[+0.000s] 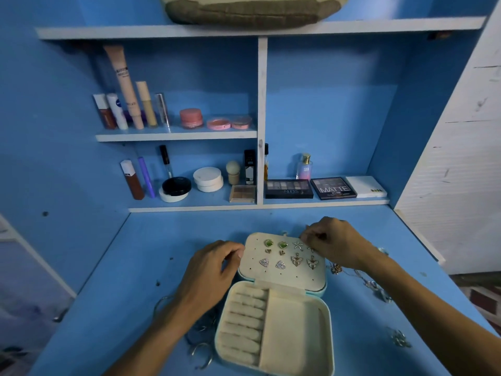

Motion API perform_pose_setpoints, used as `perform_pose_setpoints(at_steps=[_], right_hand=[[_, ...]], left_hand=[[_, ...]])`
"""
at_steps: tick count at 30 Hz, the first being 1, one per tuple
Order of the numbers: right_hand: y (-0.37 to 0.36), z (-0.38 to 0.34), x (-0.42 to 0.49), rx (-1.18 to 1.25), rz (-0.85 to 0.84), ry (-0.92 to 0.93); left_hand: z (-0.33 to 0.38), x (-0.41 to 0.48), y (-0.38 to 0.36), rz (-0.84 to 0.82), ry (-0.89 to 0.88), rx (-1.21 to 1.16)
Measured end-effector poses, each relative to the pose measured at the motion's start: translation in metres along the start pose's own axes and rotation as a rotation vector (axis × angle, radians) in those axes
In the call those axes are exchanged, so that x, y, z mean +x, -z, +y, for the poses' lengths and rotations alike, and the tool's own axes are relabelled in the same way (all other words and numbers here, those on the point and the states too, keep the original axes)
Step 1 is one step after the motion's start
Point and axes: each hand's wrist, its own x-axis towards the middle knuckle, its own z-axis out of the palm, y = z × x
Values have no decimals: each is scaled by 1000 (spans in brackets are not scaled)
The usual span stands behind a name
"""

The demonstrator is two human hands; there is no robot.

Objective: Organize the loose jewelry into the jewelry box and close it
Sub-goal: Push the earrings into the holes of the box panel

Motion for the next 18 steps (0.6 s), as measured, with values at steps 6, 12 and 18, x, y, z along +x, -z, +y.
perform_pose_setpoints(at_steps=[6,12,18], right_hand=[[-1,-1,-1,-42,-3,12],[-4,-12,-1,-109,127,95],[-19,-57,8,-49,172,264]], left_hand=[[-2,1,0,-12,-6,17],[-7,-4,25,88,34,4],[-49,-25,61,340,143,44]])
